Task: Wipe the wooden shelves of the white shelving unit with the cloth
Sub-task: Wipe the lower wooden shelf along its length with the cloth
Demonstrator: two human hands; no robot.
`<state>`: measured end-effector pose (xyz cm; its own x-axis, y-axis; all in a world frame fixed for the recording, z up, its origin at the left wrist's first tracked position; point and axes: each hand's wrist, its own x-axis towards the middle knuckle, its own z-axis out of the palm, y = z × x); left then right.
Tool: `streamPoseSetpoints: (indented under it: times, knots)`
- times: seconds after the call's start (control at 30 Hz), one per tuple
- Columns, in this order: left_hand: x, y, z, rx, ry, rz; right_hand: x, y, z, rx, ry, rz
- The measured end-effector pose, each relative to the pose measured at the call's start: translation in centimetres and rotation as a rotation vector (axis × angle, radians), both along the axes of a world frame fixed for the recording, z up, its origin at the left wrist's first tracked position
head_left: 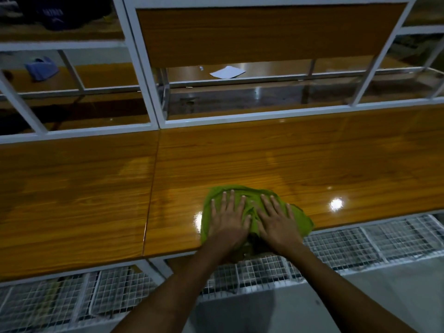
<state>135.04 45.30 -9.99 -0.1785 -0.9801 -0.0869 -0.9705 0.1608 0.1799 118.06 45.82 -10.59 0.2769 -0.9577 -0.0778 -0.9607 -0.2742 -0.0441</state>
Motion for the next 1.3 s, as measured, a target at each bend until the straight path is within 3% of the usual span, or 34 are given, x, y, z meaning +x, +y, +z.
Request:
streamPoseSetpoints:
  times: [0.2,0.67,1.3]
  knots:
    - [-1.1,-0.7,-0.2,-0.044,0.013,-0.087,-1.3,-0.5,-0.3,0.004,0.017,-0.09]
    - [10.7,-2.2,0.2,-0.001,-0.052,0.178,11.1,-5.8,-0.2,0.118,-0.112,0.147]
    - [17.3,-17.4,-0.9,-0.046,0.004,0.24,19.0,-20.8,-1.3,0.077,-0.061,0.161]
